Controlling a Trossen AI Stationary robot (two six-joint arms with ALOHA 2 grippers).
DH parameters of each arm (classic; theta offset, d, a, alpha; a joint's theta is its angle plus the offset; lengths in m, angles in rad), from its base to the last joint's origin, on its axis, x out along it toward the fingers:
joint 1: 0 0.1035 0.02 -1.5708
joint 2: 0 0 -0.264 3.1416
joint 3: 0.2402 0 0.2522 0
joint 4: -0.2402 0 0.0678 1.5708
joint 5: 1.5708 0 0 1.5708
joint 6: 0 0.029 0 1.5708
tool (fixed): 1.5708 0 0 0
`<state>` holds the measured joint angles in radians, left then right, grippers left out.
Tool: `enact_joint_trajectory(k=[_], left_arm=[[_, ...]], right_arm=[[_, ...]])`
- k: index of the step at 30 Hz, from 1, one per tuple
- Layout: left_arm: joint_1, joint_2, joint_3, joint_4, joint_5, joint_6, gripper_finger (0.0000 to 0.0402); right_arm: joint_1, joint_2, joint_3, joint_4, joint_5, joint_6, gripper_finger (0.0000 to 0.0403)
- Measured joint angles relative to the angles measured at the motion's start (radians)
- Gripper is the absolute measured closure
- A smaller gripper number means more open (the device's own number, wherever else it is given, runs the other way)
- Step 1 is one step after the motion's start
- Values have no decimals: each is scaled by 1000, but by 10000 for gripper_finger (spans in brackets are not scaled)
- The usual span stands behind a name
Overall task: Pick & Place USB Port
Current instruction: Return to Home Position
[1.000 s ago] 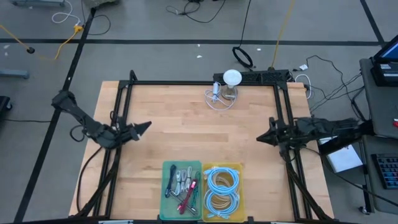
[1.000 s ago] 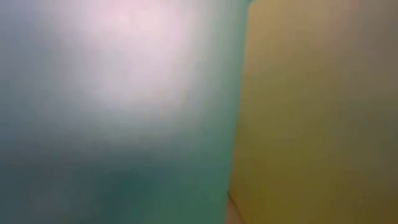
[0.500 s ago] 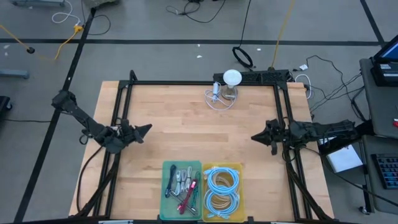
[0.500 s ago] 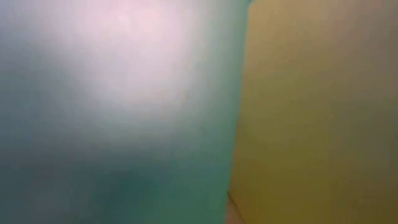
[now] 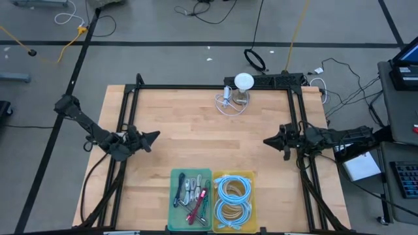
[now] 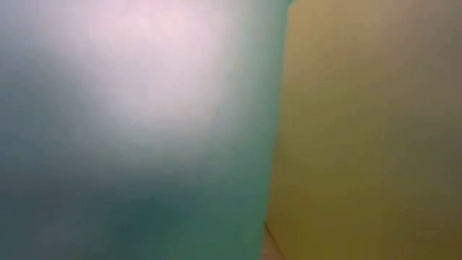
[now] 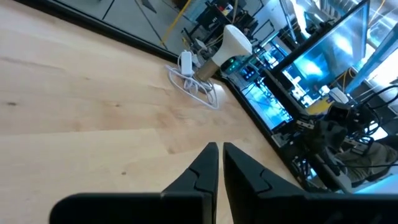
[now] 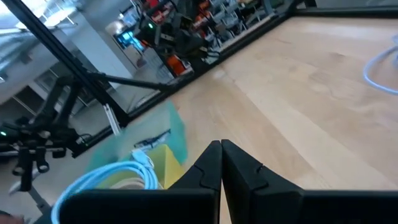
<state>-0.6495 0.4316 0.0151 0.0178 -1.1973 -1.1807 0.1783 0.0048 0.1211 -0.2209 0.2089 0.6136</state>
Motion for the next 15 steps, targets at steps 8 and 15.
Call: enact_joint_trajectory(k=[8,15], left_arm=[[0,0,0,0,0,0,376],[0,0,1,1,1,-2,376]], right_arm=[[0,0,-2,126,-1,0,403],[0,1,-8,231,0,0,403]])
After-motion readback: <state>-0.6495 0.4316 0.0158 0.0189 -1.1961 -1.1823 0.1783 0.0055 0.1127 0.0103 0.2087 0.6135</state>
